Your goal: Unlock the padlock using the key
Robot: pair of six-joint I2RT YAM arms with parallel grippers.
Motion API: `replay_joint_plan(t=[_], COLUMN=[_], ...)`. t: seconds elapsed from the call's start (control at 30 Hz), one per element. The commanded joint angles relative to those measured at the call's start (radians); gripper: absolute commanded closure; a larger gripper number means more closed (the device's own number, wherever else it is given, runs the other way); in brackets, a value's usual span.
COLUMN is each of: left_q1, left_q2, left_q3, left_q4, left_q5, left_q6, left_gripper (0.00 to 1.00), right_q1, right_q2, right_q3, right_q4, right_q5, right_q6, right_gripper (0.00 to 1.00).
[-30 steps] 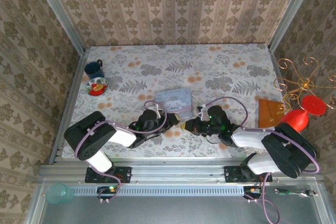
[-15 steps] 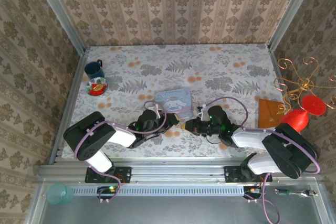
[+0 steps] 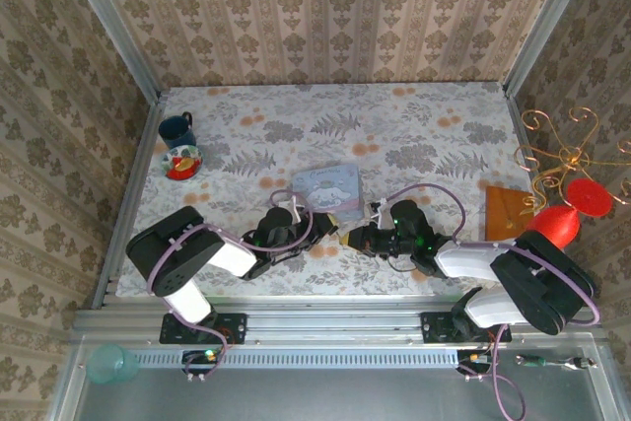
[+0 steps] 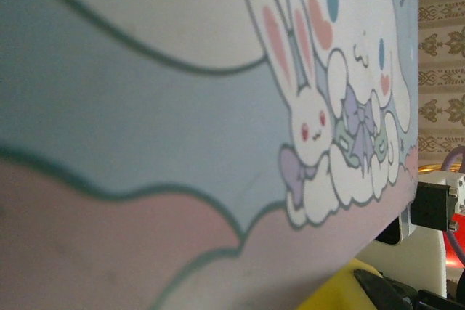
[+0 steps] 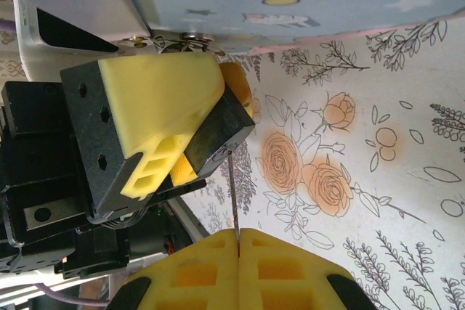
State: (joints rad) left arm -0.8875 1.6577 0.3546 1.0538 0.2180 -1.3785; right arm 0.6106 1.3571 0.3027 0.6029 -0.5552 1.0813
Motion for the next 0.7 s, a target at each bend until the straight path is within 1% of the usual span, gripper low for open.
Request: replay_joint_plan(t=[0.0,0.2,0.43,0.67], left_q1=[0.009,0.009,0.007,0.009], left_q2=[0.017,0.027,0.007,0.004], left_q3=[0.004,0.007,0.014,0.013], left_q4=[0.107,0.129,0.099,0.103], left_q5=[0.032,0.049,0.063,0.067], left_q6=[-0.032,-0.039,-0.022,-0.016], left_gripper=[1.00,1.00,1.00,0.99], right_q1=[0.001,0.000,-0.021,-0.031], right_q2=[0.011,0.012,0.014,-0.001], right_q3=[0.000,0.009,0.010,0.013], right_q4=[0.025,0.017,0.038,0.035], right_q5=[-0.025,-0.025,-0.053,-0.074], right_q6=[0.009,0.000,-0.004,-0.011], right_gripper=[1.00,1.00,1.00,1.00])
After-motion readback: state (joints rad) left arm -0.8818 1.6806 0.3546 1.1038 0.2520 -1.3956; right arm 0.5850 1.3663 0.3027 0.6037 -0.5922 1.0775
